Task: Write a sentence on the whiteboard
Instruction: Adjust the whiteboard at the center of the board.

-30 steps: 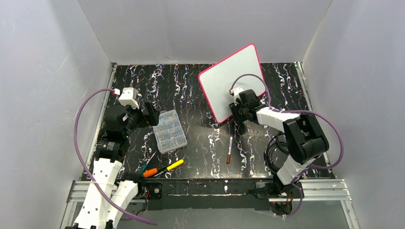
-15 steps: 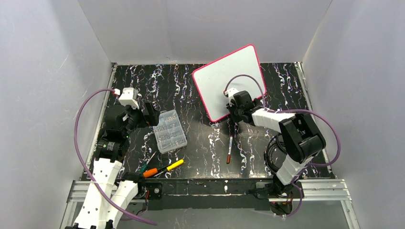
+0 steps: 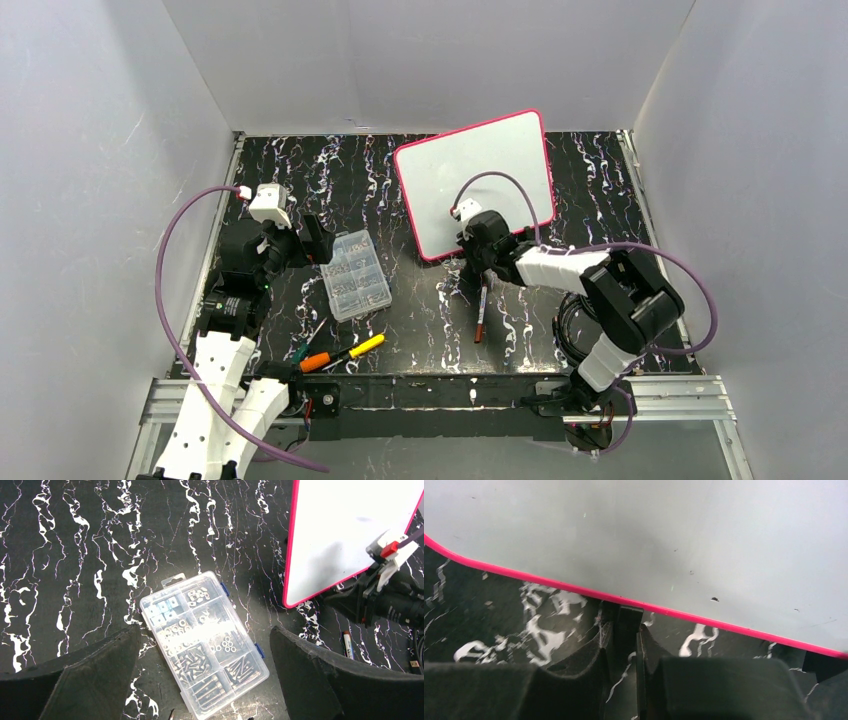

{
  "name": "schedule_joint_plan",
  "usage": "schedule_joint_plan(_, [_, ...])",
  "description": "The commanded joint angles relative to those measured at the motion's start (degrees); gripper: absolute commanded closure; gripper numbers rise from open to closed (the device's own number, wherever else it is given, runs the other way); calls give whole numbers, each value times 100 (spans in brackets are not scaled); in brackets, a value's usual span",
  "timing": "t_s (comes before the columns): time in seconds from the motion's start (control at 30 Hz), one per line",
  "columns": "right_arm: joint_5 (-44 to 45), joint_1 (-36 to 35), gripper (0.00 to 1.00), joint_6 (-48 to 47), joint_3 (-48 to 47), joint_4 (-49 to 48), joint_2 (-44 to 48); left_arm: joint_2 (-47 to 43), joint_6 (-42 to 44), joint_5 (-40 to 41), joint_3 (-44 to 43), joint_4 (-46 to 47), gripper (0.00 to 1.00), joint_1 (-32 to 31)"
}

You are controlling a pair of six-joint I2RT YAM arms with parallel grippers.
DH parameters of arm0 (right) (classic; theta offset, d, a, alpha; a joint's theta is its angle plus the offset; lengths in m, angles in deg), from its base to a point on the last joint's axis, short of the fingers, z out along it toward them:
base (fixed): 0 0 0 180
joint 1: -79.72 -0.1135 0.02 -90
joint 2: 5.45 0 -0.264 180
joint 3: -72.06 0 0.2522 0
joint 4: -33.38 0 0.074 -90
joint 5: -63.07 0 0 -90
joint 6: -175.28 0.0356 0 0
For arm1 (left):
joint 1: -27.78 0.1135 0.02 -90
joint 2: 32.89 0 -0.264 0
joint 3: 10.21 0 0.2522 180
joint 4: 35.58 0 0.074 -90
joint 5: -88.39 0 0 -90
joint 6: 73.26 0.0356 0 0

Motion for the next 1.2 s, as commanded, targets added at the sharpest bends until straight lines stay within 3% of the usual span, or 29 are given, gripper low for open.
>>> schedule_joint_plan(0.0, [-217,-458,99,243,371,-91,438,-59,63,-65,-41,-37,1,-20])
schedule_joint_plan(0.5, [-141,-723,99,744,1086,37,1282,-77,48,-107,-22,-45,1,-36])
schedule_joint_plan(0.6, [-84,-750,82,911,1190,64,1473,-103,38,-119,-6,-54,1,-45])
schedule_joint_plan(0.7, [-35,-771,58,1059,1199,211,1722,-110,32,-136,-6,-52,1,-45])
schedule_joint_plan(0.8, [43,-821,47,1234,1200,448,2015,-103,34,-136,-6,-45,1,-45])
schedule_joint_plan(0.93, [252,-891,38,1639,1193,894,2445,-112,30,-137,-2,-53,1,-45])
schedule_joint_plan(1.17, [1165,-996,37,3188,1060,2249,2767,-87,21,-197,-6,-36,1,-53])
